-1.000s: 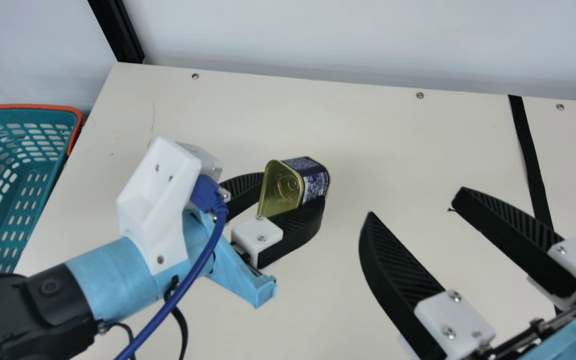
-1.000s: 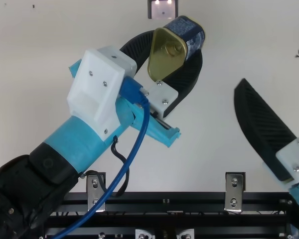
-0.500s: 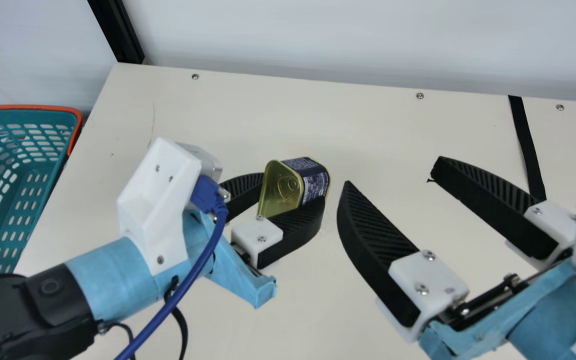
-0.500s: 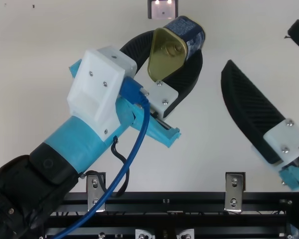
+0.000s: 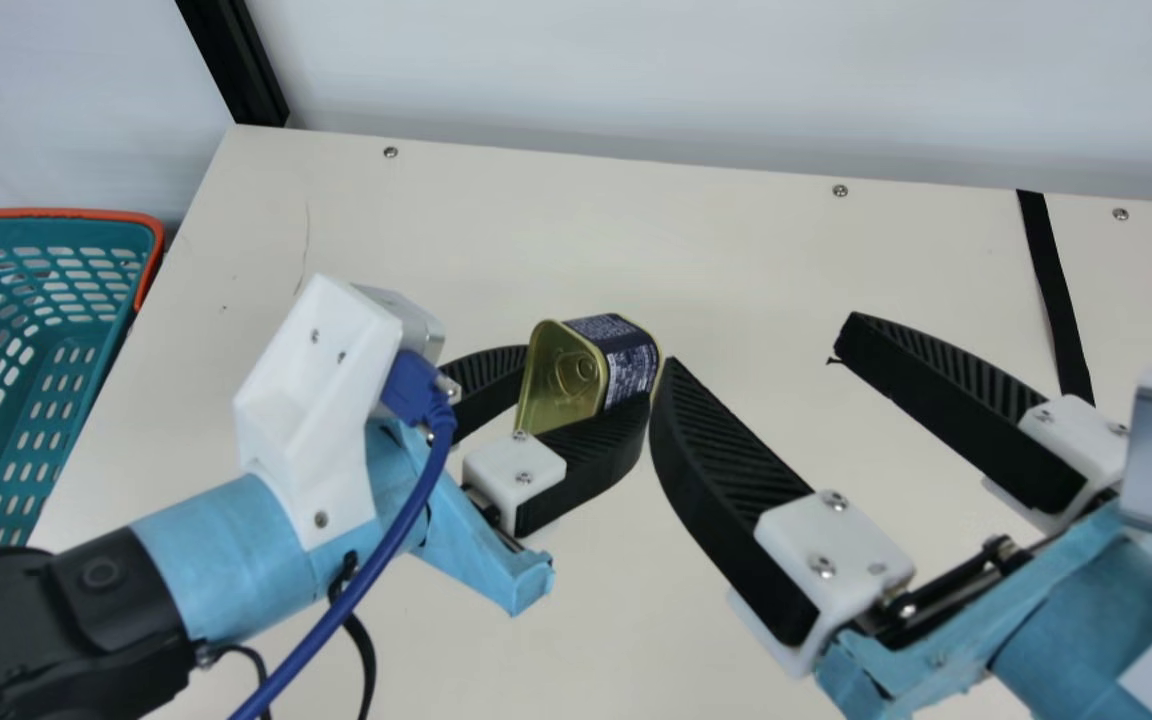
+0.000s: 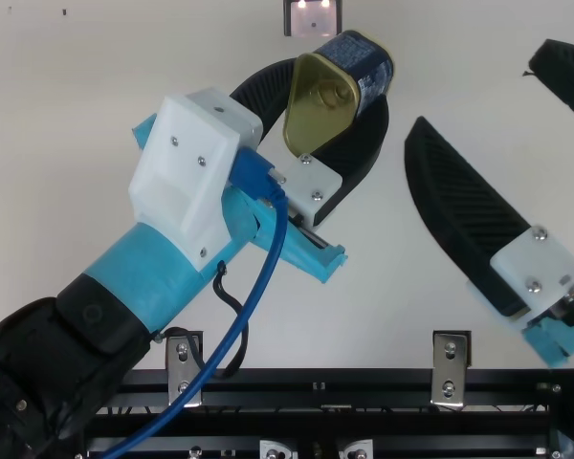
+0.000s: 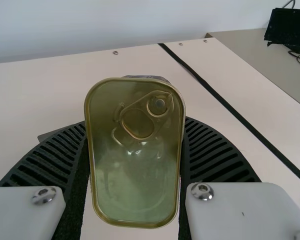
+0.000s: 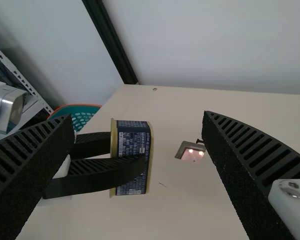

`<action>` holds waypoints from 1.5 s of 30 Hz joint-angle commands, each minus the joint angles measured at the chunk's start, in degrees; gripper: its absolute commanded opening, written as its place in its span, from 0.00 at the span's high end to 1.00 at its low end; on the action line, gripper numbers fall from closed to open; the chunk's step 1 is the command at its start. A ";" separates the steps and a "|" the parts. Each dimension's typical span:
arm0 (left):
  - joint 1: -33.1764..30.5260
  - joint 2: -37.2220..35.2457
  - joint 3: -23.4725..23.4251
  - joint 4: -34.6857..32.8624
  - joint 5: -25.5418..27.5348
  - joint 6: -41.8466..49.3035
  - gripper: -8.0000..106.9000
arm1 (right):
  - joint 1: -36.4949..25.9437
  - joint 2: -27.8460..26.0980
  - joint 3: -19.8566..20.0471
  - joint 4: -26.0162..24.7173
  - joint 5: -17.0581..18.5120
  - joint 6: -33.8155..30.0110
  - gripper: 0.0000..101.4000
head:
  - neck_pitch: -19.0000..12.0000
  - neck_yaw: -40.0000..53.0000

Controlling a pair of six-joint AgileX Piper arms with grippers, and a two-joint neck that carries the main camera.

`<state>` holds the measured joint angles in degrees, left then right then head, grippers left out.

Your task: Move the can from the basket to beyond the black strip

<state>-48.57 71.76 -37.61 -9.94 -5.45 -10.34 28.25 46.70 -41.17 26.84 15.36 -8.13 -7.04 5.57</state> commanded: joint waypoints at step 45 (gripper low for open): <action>0.00 0.00 0.00 0.00 0.00 0.00 0.84 | -6.76 17.51 -3.61 43.50 11.63 -35.62 0.00 | -0.05 -0.52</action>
<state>-48.57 71.76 -37.61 -9.94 -5.45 -10.34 21.40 63.88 -44.73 69.67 26.89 -42.87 -7.04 5.57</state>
